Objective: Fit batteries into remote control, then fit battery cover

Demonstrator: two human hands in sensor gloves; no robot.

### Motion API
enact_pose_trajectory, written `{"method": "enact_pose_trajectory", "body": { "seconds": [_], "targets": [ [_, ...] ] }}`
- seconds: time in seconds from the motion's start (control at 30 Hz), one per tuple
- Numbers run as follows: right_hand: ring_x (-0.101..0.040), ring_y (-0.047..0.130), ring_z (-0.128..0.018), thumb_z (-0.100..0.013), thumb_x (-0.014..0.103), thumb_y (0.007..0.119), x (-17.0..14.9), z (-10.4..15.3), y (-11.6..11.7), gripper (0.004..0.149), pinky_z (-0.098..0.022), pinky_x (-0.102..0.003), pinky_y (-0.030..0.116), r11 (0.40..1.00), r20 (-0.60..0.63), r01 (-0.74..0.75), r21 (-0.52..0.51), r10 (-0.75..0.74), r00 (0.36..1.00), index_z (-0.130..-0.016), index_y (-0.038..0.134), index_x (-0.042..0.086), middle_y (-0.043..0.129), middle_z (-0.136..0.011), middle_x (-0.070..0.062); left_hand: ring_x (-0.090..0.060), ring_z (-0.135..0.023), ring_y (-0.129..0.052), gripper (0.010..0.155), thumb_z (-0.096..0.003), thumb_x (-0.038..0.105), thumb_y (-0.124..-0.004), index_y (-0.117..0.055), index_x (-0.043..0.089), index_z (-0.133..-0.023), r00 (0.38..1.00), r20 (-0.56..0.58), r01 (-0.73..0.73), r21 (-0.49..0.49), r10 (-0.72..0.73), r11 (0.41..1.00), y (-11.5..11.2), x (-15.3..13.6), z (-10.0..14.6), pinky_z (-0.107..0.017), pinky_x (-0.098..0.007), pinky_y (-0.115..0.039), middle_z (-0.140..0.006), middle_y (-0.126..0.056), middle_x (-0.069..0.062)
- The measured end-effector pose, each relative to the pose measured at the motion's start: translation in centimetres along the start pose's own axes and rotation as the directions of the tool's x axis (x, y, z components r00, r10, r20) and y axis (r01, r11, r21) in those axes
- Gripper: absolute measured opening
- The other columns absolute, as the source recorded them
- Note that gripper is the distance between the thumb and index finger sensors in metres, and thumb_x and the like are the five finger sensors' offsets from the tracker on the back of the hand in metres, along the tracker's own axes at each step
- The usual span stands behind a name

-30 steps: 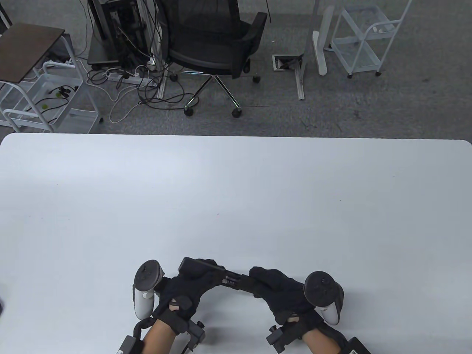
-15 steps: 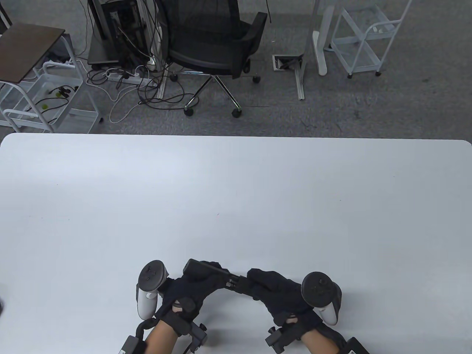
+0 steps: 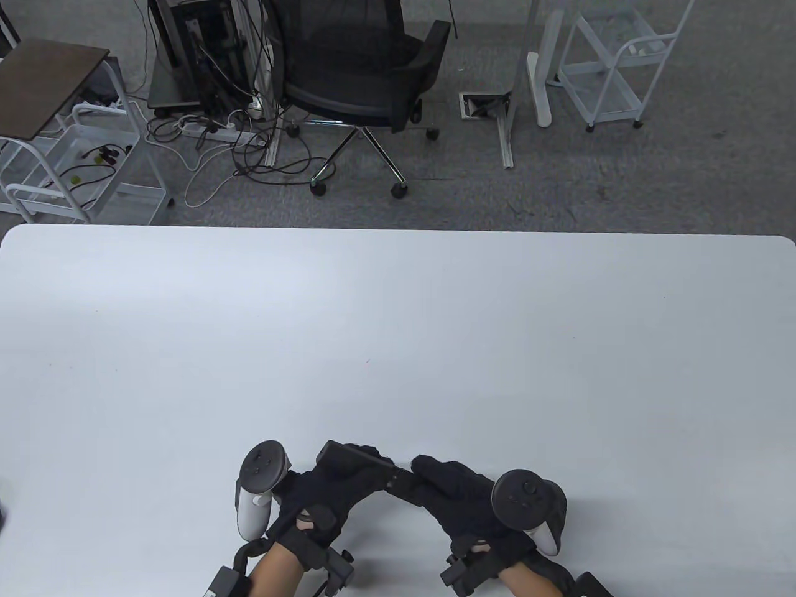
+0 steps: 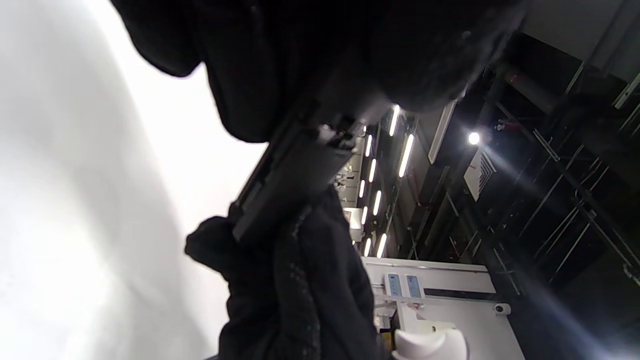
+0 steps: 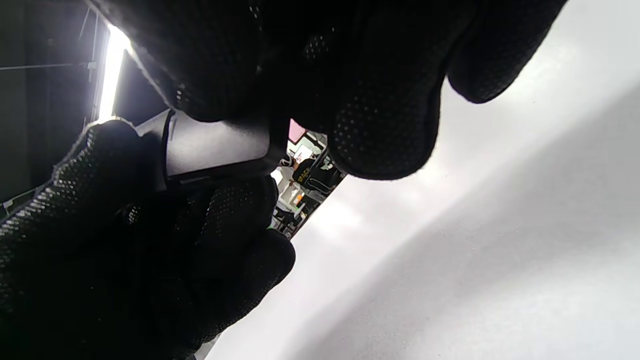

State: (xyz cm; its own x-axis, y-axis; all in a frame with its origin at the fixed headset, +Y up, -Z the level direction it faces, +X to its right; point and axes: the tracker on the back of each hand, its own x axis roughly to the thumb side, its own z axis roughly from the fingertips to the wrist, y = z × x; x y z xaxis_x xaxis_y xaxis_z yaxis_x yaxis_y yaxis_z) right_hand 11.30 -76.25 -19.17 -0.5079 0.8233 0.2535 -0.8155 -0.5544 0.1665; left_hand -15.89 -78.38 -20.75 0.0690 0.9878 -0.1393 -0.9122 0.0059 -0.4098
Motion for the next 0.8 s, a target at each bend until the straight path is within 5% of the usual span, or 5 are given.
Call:
{"method": "enact_pose_trajectory", "body": {
  "seconds": [0.4, 0.8],
  "targets": [
    [-0.031, 0.105, -0.052, -0.041, 0.042, 0.089, 0.0, -0.03, 0.2, 0.058, -0.058, -0.063, 0.072, 1.0, 0.003, 0.012, 0.026, -0.012, 1.0, -0.09, 0.085, 0.011, 0.097, -0.075, -0.014, -0.022, -0.084, -0.099, 0.053, -0.0464, 0.052, -0.087, -0.07, 0.029, -0.091, 1.0, 0.002, -0.01, -0.03, 0.01, 1.0, -0.37, 0.0, -0.07, -0.078, -0.05, -0.071, -0.093, -0.093, 0.003],
    [-0.028, 0.106, -0.049, -0.041, 0.036, 0.091, -0.62, -0.34, 0.06, 0.053, -0.059, -0.062, 0.072, 0.979, -0.025, 0.189, 0.075, -0.187, 0.982, -0.087, 0.086, 0.01, 0.101, -0.071, -0.014, -0.022, -0.083, -0.1, 0.053, -0.0464, 0.052, -0.087, -0.07, 0.029, -0.091, 1.0, 0.0, -0.021, -0.053, 0.021, 0.998, -0.65, 0.0, -0.11, -0.077, -0.051, -0.072, -0.093, -0.094, 0.003]
  ]
}}
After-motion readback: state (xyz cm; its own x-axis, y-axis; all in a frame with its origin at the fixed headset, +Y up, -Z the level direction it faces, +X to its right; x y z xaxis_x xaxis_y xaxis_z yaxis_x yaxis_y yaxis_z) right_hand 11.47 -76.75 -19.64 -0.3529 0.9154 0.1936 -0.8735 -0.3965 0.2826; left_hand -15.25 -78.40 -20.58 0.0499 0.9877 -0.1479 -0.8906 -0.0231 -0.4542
